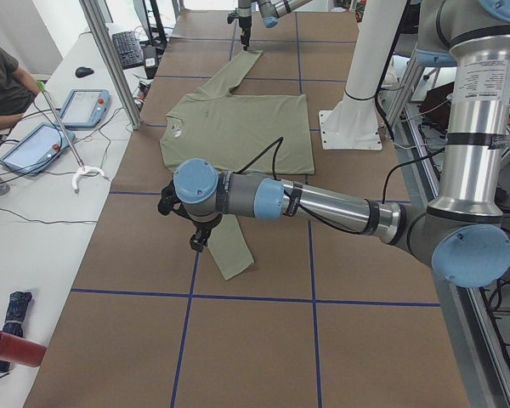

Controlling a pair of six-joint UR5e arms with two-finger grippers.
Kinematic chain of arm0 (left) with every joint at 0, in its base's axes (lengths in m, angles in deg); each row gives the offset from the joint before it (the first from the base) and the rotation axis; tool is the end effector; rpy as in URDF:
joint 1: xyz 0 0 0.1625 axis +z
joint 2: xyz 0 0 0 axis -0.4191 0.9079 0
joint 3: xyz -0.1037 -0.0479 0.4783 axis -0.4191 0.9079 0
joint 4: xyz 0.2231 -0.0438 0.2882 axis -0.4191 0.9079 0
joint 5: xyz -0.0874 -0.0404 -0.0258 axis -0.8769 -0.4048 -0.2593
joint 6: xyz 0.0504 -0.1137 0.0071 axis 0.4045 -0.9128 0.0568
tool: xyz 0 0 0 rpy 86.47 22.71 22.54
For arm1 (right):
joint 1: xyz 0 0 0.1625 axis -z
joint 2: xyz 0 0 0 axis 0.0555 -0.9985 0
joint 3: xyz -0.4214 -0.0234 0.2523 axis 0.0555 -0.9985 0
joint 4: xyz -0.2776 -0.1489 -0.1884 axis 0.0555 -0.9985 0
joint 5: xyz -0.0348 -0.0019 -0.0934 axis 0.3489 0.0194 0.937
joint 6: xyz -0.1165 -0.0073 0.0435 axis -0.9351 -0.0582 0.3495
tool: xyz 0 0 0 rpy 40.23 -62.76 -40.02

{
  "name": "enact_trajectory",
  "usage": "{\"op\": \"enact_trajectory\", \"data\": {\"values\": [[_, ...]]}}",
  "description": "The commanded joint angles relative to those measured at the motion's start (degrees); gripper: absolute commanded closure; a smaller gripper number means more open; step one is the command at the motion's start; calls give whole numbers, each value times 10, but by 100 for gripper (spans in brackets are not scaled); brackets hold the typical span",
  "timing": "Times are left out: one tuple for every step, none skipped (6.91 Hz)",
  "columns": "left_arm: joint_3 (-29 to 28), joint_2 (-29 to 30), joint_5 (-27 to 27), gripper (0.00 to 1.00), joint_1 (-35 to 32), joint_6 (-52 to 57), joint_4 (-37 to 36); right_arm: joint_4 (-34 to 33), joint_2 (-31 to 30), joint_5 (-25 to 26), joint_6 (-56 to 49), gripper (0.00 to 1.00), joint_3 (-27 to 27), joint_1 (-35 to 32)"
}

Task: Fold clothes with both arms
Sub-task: 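Lower the right gripper to the sleeve cuff nearest it and grasp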

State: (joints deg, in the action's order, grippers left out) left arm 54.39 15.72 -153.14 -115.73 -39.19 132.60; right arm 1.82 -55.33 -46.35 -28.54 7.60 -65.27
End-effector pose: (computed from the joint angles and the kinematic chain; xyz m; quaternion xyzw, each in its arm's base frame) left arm -0.0334 -0.4600 0.6275 0.1181 0.4864 0.1240 0.8568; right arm -0.1394 -0.4718 0.7770 -0.0456 -0.4239 0.0906 0.9000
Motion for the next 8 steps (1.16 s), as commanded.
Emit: {"op": "enact_trajectory", "data": {"values": [[3, 0, 0, 0, -1, -1, -1, 0, -3, -3, 0, 100, 7, 0], [4, 0, 0, 0, -1, -1, -1, 0, -6, -7, 0, 100, 19, 0], [11, -1, 0, 0, -1, -1, -3, -2, -11, -23, 2, 100, 58, -2], [24, -4, 2, 0, -2, -2, -4, -1, -39, -34, 10, 100, 114, -2], [32, -11, 1, 0, -2, -2, -4, -4, -43, -38, 20, 100, 163, -1], [37, -11, 1, 0, -2, -2, -4, -1, -32, -40, 77, 100, 191, 5], [38, -11, 1, 0, -2, -2, -4, -1, -9, -34, 145, 100, 227, 29], [38, -11, 0, 0, -1, -1, -4, -2, 41, -30, 229, 100, 247, 53]]}}
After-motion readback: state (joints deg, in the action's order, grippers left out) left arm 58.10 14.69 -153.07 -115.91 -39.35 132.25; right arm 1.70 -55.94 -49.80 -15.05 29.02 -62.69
